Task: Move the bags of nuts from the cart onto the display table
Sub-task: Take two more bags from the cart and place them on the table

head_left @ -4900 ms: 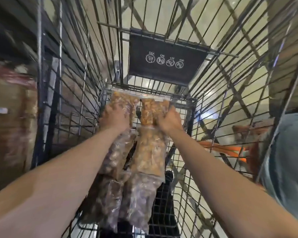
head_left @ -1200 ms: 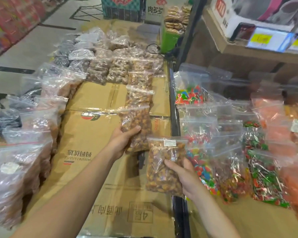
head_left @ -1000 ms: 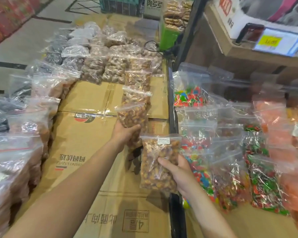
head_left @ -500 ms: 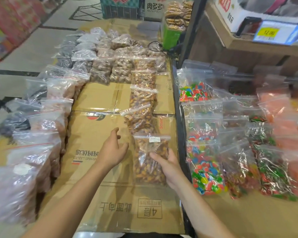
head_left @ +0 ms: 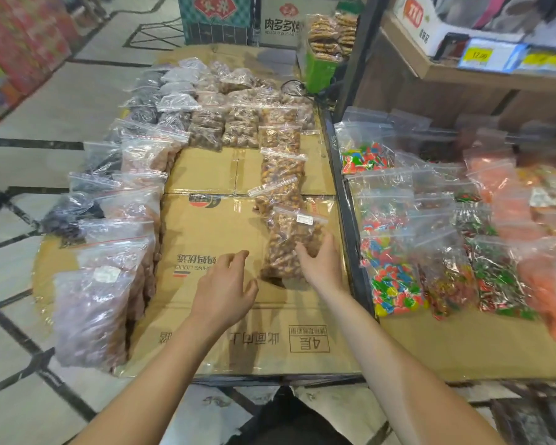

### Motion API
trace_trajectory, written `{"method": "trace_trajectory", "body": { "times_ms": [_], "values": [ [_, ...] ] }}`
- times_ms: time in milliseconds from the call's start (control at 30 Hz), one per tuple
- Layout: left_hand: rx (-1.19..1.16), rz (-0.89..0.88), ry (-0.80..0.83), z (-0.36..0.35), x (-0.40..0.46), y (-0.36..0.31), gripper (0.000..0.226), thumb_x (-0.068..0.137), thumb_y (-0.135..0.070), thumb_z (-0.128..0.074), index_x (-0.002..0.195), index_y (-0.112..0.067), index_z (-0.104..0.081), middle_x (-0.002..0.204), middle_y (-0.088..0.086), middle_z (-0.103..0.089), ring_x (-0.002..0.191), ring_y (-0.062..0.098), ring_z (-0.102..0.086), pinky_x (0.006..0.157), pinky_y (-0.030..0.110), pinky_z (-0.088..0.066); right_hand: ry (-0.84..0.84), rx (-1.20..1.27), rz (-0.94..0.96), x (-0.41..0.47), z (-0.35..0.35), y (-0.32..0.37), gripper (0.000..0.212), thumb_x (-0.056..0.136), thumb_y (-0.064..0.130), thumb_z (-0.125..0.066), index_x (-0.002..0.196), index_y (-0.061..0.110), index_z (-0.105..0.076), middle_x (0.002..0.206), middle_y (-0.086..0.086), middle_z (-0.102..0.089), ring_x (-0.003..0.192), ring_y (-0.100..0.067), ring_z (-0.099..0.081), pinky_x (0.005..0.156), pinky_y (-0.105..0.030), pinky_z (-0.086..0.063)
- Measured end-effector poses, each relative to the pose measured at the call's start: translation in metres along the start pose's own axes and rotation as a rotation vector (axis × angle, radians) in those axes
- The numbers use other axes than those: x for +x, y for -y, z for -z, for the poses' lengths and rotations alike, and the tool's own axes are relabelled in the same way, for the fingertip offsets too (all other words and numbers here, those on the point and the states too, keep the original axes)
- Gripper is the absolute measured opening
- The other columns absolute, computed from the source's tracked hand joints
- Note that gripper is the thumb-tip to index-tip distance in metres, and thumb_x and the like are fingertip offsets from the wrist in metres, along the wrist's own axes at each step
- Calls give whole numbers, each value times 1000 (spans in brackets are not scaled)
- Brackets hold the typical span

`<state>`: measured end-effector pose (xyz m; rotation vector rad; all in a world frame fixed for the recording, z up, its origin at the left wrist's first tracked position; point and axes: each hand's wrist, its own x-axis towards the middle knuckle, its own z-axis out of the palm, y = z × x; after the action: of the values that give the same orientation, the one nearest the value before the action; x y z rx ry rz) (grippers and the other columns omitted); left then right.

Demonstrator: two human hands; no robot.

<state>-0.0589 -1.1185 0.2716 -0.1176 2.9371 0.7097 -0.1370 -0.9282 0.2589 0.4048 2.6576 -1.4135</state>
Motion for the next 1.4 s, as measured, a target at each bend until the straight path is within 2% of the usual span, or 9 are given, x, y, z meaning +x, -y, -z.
{"method": "trace_trajectory", "body": {
  "times_ms": [67, 133, 200, 267, 400, 567, 867, 1067, 1400],
  "values": [
    [74, -41, -19, 2, -7, -4, 60, 97, -44, -52, 151, -20, -41, 150, 13, -47, 132, 34, -50, 104, 50, -48, 14, -149, 103, -29, 5, -6, 62, 100, 48, -56, 154, 23, -41, 158, -1, -41, 147, -24, -39, 119, -49, -39],
    [133, -93, -38, 2, -15, -10, 56, 98, -47, -50, 149, -25, -44, 153, 14, -43, 135, 37, -46, 107, 52, -43, 8, -283, 199, -60, 15, -11, 58, 105, 48, -45, 156, 23, -39, 165, -1, -32, 153, -23, -26, 125, -44, -28],
    [175, -149, -61, 1, -23, -17, 53, 98, -48, -48, 147, -28, -47, 154, 14, -43, 138, 38, -42, 109, 55, -38, -27, -404, 280, -87, 27, -19, 56, 108, 44, -41, 158, 19, -39, 168, -2, -29, 156, -21, -19, 129, -41, -17],
    [203, -203, -77, -3, -31, -26, 51, 98, -51, -45, 143, -28, -48, 152, 16, -44, 137, 41, -40, 108, 58, -37, -68, -505, 311, -113, 38, -24, 55, 108, 41, -41, 157, 17, -40, 168, -4, -30, 156, -26, -19, 129, -44, -15],
    [221, -306, -86, -15, -53, -55, 54, 96, -53, -37, 140, -27, -51, 152, 20, -42, 138, 47, -38, 106, 64, -35, -123, -636, 224, -156, 65, -39, 57, 107, 50, -37, 159, 26, -35, 170, -4, -24, 158, -36, -13, 126, -54, -22],
    [233, -444, -104, -38, -74, -102, 57, 93, -49, -38, 140, -23, -56, 153, 25, -39, 140, 51, -35, 109, 68, -31, -193, -682, 97, -187, 103, -72, 70, 106, 57, -28, 165, 21, -17, 173, -8, -10, 160, -36, 0, 127, -58, -12],
    [275, -647, 6, -111, -113, -233, 67, 93, -58, -28, 147, -25, -52, 156, 25, -39, 142, 53, -34, 109, 72, -29, -308, -640, -140, -233, 207, -167, 68, 105, 60, -25, 162, 22, -29, 173, -8, -15, 158, -39, -5, 126, -60, -14],
    [302, -810, 72, -179, -158, -341, 64, 93, -54, -39, 147, -21, -52, 150, 26, -46, 135, 55, -41, 105, 72, -36, -400, -604, -279, -275, 290, -250, 72, 103, 61, -25, 161, 19, -32, 172, -10, -19, 157, -45, -9, 125, -61, -16],
    [381, -976, 229, -283, -213, -465, 55, 92, -51, -49, 140, -24, -58, 154, 20, -45, 141, 49, -38, 108, 69, -31, -487, -593, -542, -325, 384, -365, 70, 102, 59, -31, 158, 18, -40, 165, -14, -35, 152, -47, -26, 121, -63, -26]
  ]
}}
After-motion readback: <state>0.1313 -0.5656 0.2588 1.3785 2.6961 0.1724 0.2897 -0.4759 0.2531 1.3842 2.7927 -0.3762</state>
